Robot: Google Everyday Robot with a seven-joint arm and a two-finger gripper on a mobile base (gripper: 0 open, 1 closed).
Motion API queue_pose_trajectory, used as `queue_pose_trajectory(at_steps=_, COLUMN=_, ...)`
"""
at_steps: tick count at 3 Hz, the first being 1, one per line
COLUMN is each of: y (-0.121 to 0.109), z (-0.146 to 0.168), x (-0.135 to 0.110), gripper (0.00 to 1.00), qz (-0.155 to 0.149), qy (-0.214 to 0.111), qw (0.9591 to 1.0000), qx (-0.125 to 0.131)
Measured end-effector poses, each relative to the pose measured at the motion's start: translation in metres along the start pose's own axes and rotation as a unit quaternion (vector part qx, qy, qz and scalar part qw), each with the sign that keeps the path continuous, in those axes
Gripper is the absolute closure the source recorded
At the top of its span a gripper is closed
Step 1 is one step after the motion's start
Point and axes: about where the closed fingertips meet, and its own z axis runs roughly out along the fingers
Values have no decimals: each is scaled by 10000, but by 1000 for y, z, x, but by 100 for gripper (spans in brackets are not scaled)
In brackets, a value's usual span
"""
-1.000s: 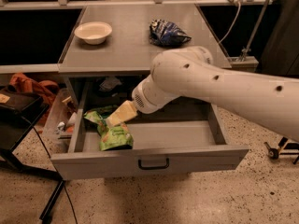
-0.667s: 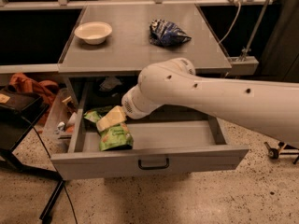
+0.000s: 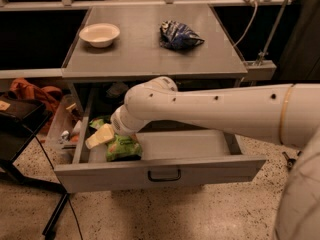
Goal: Pick green rice chip bag from top drawer and place on counter
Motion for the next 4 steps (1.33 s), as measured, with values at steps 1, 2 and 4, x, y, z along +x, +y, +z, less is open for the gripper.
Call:
queue_pose_trajectory(at_steps=1, y=6, z=36, x=2, gripper=0, qz=92, qy=113, qw=9997, qx=-198)
queue_pose_trajectory(at_steps=2, y=2, z=60, x=7, gripper=18, qz=253, qy=168, qw=9991, qx=-307)
queue_pose_trajectory(at_steps=4, y=2, z=62, x=5, gripper=66, qz=304, qy=187, qw=9988, qx=-342)
